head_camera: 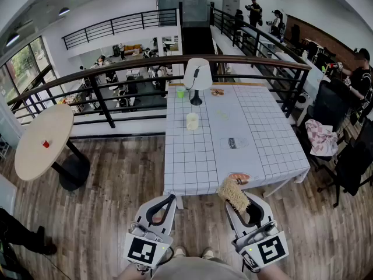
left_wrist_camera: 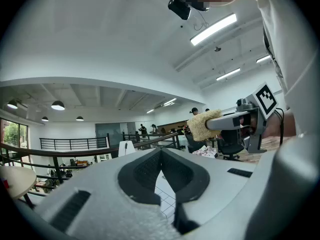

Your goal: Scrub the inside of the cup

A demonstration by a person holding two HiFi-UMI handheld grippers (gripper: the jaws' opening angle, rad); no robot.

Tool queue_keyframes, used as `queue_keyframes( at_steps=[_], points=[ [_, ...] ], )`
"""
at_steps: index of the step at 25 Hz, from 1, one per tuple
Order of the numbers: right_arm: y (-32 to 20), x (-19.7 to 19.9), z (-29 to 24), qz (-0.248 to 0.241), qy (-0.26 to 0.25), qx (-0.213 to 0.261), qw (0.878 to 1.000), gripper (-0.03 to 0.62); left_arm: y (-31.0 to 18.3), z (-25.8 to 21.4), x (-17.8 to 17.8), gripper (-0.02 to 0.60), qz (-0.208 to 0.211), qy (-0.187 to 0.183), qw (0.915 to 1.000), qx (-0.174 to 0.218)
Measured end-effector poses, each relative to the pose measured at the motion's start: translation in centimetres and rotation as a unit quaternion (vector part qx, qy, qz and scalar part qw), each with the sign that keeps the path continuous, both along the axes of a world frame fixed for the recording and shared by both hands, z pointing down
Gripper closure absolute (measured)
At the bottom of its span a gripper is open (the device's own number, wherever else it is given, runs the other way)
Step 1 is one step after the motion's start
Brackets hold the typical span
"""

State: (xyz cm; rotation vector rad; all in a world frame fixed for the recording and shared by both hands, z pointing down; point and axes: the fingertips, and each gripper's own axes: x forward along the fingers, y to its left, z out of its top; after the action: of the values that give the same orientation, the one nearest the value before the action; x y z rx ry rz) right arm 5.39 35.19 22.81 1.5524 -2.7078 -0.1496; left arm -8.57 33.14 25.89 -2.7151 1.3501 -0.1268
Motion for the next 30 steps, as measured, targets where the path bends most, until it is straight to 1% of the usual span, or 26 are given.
queue_keyframes(
  at_steps=[9, 13, 25, 30],
  points=[
    [0.3, 1.6, 0.6, 0.000, -0.013, -0.015, 1.000, 0.450, 0.2, 0.4, 1.9, 0.569, 0.007, -0.001, 0.9999, -0.010],
    [0.4, 2.6, 1.2, -0.012, -0.037, -0.029, 0.999, 0.450, 0.3, 0.7, 3.0, 0.569, 0.011, -0.002, 0.9999, -0.011],
    [0.5, 6.8, 1.7, -0.024, -0.043, -0.029, 0.998, 0.448, 0.8, 1.2, 6.7, 0.569, -0.003, -0.004, 0.9998, -0.017],
    [0.7, 9.3, 2.6, -0.022, -0.071, -0.042, 0.996, 0.448, 1.5, 1.6, 8.5, 0.569, -0.006, -0.003, 0.9998, -0.017]
  ],
)
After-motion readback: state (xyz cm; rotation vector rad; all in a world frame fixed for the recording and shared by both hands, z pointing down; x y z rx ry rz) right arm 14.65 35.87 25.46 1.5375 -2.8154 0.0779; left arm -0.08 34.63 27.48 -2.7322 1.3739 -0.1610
